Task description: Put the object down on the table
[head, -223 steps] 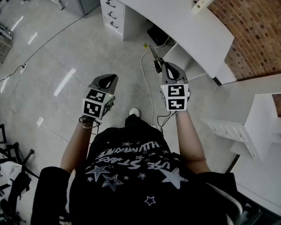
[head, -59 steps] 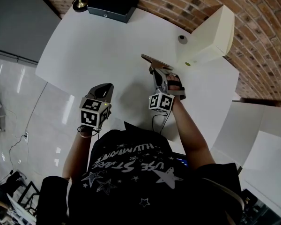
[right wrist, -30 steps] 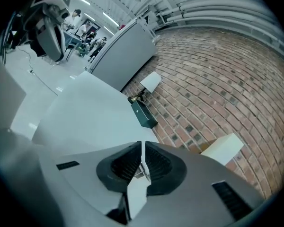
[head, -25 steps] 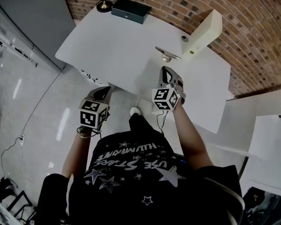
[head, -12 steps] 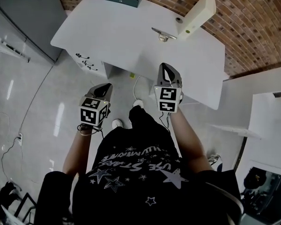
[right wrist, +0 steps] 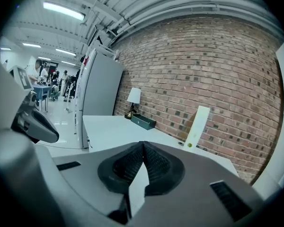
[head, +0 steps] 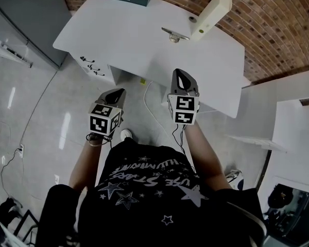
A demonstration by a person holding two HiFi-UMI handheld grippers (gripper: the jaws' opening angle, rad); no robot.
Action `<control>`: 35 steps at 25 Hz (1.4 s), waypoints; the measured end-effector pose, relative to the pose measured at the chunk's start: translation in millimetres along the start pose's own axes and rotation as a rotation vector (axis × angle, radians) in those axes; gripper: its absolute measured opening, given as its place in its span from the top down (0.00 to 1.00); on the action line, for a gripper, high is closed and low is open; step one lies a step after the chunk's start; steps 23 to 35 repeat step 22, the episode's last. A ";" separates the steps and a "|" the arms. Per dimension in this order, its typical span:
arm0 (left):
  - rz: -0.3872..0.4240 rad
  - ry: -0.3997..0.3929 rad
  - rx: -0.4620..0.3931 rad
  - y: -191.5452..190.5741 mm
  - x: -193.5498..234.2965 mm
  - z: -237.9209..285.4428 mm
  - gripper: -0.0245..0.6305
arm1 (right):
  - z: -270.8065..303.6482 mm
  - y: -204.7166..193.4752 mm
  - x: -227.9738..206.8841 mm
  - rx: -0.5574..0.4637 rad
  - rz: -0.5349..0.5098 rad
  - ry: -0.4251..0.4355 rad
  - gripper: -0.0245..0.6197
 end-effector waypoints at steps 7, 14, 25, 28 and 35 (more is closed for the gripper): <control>0.021 0.000 0.012 -3.1 -58.6 9.5 0.93 | -28.9 -27.5 -27.1 -0.002 0.072 0.053 0.96; 0.005 0.026 0.001 -14.3 -111.2 10.4 0.93 | -61.0 -61.3 -53.0 -0.021 0.111 0.105 0.96; 0.013 0.071 -0.016 -33.6 -169.9 4.4 0.93 | -112.2 -97.3 -79.9 -0.059 0.130 0.145 0.96; 0.013 0.071 -0.016 -33.6 -169.9 4.4 0.93 | -112.2 -97.3 -79.9 -0.059 0.130 0.145 0.96; 0.013 0.071 -0.016 -33.6 -169.9 4.4 0.93 | -112.2 -97.3 -79.9 -0.059 0.130 0.145 0.96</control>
Point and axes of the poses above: the fingertips, and each gripper's own axes: z forward along the fingers, x to its left, y out of its top, the point moved 5 cm from there along -z, backward along the fingers, and after that the axes turned 14 degrees about x, right-handed, at the moved point
